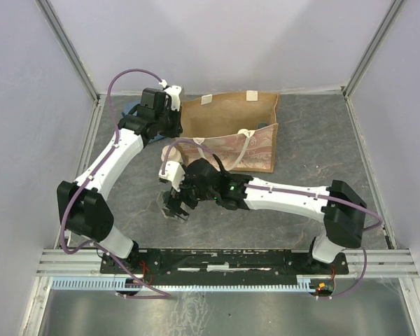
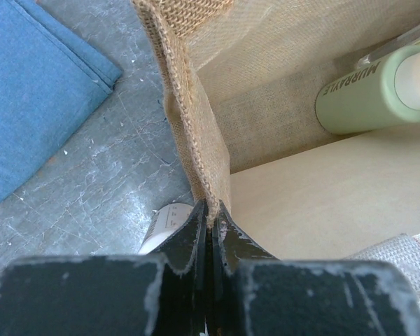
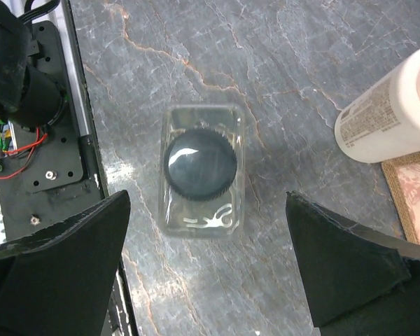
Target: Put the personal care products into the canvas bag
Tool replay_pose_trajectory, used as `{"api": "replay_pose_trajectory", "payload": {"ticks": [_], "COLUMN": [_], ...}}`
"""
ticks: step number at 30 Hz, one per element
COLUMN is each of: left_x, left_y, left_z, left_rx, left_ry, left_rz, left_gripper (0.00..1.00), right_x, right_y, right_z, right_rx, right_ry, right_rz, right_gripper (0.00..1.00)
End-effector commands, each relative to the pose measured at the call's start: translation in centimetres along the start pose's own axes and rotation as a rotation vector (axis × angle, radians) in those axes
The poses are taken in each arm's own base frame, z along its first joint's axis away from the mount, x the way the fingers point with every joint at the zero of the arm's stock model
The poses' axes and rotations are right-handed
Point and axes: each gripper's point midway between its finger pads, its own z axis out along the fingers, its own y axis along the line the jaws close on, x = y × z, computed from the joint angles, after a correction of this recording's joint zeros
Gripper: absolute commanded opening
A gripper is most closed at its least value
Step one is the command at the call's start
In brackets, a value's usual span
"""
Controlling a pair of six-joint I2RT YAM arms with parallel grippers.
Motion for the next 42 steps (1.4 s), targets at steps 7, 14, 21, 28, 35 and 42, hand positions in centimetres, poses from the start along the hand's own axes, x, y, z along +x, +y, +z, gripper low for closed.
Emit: {"api": "replay_pose_trajectory", "payload": {"ticks": [7,14,21,28,35,42], "left_x": [-0.9,-0.9,-0.9,-0.8,-0.9,-0.9], "left_y": [0.5,0.5,0.4,0.5,0.4,0.4], "left_z": [-1.2,-1.2,-1.3,-1.3,-1.3,-1.3], "left_rx": [-0.002,-0.001,0.004,0.006,0.008,0.013], "left_ry": [-0.042,-0.044,-0.045,-0.043,-0.044,-0.044], "left_rz": [-0.019,-0.015,-0.016,-0.02,-0.02,-0.025], "left_gripper": [0.03,0.03,0.03,0.03,0.03,0.03], "right_x": [-3.6,-1.6,-0.1,0.6,0.5,-2.7], "right_y": [1.0,1.2,0.7,0.4,-0.3,-1.1], "right_z": [3.4,4.6,5.0,4.7,3.8,-0.3], "right_rx": [-0.049,-0.04,-0.004,0.021,0.066,0.137], "right_ry": [-0.086,-0.049,-0.017,0.011,0.024,0.031], "right_rz": [0.008,0.025,0.025,0.022,0.026,0.117], "right_gripper": [1.0,0.87,0.73,0.51,0.17,0.0]}}
